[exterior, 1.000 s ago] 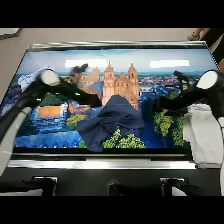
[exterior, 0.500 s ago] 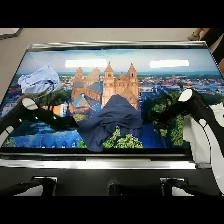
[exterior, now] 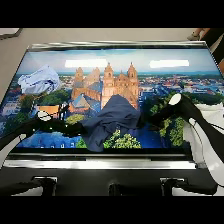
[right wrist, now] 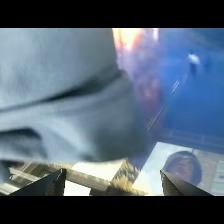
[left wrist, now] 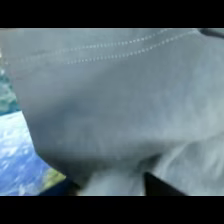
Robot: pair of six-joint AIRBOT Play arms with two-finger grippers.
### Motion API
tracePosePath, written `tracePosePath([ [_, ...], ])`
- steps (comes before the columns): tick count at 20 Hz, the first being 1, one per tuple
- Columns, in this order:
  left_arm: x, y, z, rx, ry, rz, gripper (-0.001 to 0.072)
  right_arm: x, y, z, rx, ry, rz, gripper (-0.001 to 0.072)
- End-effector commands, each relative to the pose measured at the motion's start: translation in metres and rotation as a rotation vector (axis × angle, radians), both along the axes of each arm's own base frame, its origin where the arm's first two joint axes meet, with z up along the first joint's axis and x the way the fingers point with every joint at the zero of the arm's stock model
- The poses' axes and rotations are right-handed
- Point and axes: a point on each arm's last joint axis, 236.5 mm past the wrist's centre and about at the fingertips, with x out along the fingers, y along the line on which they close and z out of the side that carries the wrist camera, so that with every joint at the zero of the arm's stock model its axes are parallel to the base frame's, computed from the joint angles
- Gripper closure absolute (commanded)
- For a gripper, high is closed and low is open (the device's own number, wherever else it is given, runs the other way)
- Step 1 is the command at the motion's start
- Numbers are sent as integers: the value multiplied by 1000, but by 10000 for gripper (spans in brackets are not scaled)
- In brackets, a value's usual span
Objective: Fold the shirts.
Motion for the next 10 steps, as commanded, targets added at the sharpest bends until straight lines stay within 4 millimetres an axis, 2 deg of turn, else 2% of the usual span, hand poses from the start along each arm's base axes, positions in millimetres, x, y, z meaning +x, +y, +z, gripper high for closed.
tracePosePath([
  [1,14,-9,-7,-1,-25,65,462,16,17,-18,-10,-58,1,-1],
  [2,16,-11,-5,-7,-32,69,632,24,17,-19,-15,-89,-13,2],
  [3,18,-11,-3,-8,-51,52,680,32,17,-20,-21,-114,-32,50],
  [4,23,-11,1,-10,-75,42,681,36,17,-19,-22,-131,-43,246],
  [5,31,-11,9,-14,-100,46,682,38,19,-18,-13,-136,-50,632],
  [7,54,-10,38,-15,-199,46,683,40,21,-3,1,-171,-8,662],
  [8,73,-9,65,-9,-297,30,683,49,20,16,-1,-240,34,662],
  [9,92,-7,102,2,-411,20,684,62,18,41,-16,-328,61,662],
  [10,110,-3,147,15,-539,12,684,80,13,80,-40,-457,87,662],
])
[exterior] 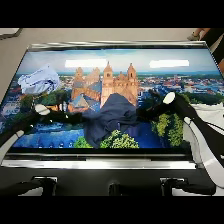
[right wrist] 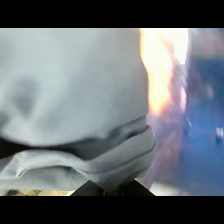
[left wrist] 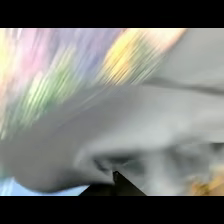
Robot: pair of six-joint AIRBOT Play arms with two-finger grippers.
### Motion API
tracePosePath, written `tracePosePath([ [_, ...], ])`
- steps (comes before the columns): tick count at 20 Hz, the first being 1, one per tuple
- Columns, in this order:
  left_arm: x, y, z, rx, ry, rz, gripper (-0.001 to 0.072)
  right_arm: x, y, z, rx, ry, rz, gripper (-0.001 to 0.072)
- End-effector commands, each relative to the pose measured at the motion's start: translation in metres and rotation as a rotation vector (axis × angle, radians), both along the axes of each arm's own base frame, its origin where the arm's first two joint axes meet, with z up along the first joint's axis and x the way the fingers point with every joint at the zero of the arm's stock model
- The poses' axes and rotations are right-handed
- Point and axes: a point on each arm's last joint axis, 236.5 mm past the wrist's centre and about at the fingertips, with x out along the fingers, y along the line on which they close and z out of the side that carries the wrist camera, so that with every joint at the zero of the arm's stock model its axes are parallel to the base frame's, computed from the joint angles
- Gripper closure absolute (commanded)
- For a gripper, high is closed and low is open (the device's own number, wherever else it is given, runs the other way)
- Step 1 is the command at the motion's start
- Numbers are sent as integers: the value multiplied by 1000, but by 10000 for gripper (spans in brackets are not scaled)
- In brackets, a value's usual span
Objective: Fold the shirts.
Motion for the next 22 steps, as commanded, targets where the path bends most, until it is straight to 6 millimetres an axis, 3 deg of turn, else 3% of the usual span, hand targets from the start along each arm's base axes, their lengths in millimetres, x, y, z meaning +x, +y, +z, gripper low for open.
tracePosePath([
  [1,52,11,127,51,-372,-12,684,46,-11,103,-71,-353,79,662],
  [2,61,16,185,71,-519,-9,684,61,-15,160,-96,-514,85,662],
  [3,64,21,249,87,-675,4,684,70,-18,232,-105,-702,75,661],
  [4,56,26,323,87,-845,27,683,68,-20,301,-97,-871,51,661],
  [5,39,33,394,82,-1011,56,683,54,-22,373,-84,-1040,24,661],
  [6,15,40,453,79,-1152,83,683,30,-26,434,-72,-1184,3,661],
  [7,-14,47,505,78,-1284,111,683,3,-29,478,-60,-1287,-9,661],
  [8,-42,53,541,69,-1376,127,684,-26,-32,512,-42,-1365,-27,661],
  [10,-92,59,583,46,-1491,145,683,-72,-35,541,-5,-1420,-50,661],
  [13,-133,65,604,32,-1569,161,684,-110,-34,539,12,-1381,-35,660],
  [16,-128,71,598,92,-1562,168,683,-115,-32,518,24,-1277,-27,660],
  [17,-116,74,588,137,-1532,167,683,-110,-29,495,18,-1180,-11,660],
  [19,-77,84,549,238,-1400,176,683,-104,-23,418,-22,-854,67,660],
  [22,-5,94,440,412,-1119,112,682,-102,-20,289,-76,-333,204,660],
])
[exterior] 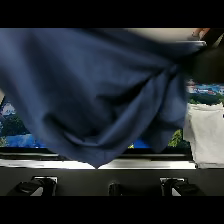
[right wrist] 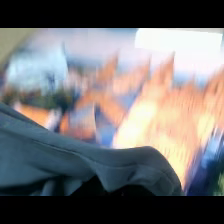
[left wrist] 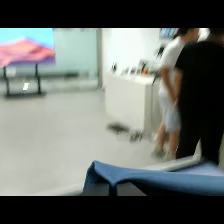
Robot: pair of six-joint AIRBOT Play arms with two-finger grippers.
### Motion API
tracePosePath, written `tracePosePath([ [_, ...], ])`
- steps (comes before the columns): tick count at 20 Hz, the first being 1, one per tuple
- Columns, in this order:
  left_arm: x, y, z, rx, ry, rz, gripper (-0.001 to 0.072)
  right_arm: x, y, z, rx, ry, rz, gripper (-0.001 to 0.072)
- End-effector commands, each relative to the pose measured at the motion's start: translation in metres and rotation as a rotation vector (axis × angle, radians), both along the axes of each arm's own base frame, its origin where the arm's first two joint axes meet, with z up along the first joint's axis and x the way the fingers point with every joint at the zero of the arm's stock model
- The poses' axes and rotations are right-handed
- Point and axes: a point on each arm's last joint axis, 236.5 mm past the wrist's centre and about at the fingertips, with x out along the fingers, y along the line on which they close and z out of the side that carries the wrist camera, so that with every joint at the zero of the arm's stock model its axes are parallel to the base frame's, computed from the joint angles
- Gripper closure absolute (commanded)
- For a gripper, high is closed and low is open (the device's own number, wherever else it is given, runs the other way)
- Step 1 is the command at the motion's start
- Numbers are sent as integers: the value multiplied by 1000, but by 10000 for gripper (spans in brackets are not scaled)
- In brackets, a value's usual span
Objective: Fold the shirts.
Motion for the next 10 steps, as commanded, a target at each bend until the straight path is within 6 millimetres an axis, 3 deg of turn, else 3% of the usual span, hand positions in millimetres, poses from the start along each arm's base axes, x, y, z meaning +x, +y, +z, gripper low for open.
tracePosePath([
  [1,70,19,-121,150,299,105,682,-15,5,-137,-96,555,105,660],
  [2,91,19,-170,182,404,111,681,-3,14,-171,-69,618,131,660],
  [4,126,17,-266,220,597,107,681,41,40,-236,58,650,123,659],
  [6,159,11,-344,221,723,101,681,88,55,-297,164,659,54,659],
  [8,184,2,-403,196,828,84,681,116,60,-344,223,713,-12,660],
  [10,196,-12,-445,125,930,63,681,125,69,-370,287,770,-43,659],
])
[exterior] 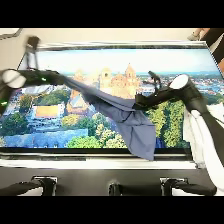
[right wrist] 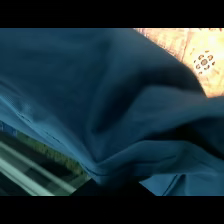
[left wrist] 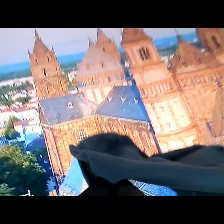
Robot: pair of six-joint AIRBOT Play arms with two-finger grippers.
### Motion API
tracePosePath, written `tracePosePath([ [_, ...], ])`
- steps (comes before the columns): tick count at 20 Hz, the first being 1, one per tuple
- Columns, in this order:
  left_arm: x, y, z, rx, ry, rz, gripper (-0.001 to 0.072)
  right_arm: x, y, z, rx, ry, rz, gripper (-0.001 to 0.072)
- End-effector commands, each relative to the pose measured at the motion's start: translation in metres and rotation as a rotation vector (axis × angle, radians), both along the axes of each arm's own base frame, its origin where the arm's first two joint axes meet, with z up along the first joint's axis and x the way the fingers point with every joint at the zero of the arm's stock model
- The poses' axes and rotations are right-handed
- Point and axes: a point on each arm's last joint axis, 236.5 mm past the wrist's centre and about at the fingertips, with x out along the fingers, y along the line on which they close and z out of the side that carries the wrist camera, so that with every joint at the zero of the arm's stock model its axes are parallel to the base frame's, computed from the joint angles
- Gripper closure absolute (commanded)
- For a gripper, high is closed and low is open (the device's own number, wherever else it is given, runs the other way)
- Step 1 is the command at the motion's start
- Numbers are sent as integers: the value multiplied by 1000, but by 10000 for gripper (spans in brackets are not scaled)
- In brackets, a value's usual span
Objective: Fold the shirts.
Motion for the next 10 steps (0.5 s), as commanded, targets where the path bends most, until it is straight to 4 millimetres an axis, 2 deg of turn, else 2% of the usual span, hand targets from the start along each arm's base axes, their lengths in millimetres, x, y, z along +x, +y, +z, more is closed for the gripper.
tracePosePath([
  [1,21,-22,-93,-125,200,45,681,29,16,-60,98,79,-124,659],
  [2,23,-31,-102,-185,235,65,681,31,16,-62,98,76,-131,651],
  [3,23,-37,-106,-222,252,70,680,35,13,-58,96,64,-136,519],
  [4,23,-38,-104,-228,252,70,680,38,8,-48,100,43,-129,324],
  [5,23,-36,-100,-226,243,68,680,41,-1,-32,99,12,-101,182],
  [6,21,-32,-93,-218,233,59,680,44,-16,-13,84,-27,-83,164],
  [7,17,-26,-86,-213,231,55,680,47,-40,6,39,-67,-77,153],
  [9,6,-11,-74,-214,254,66,680,49,-112,27,-154,-133,-115,139],
  [10,0,-4,-71,-213,273,69,680,43,-153,26,-267,-116,-176,139],
])
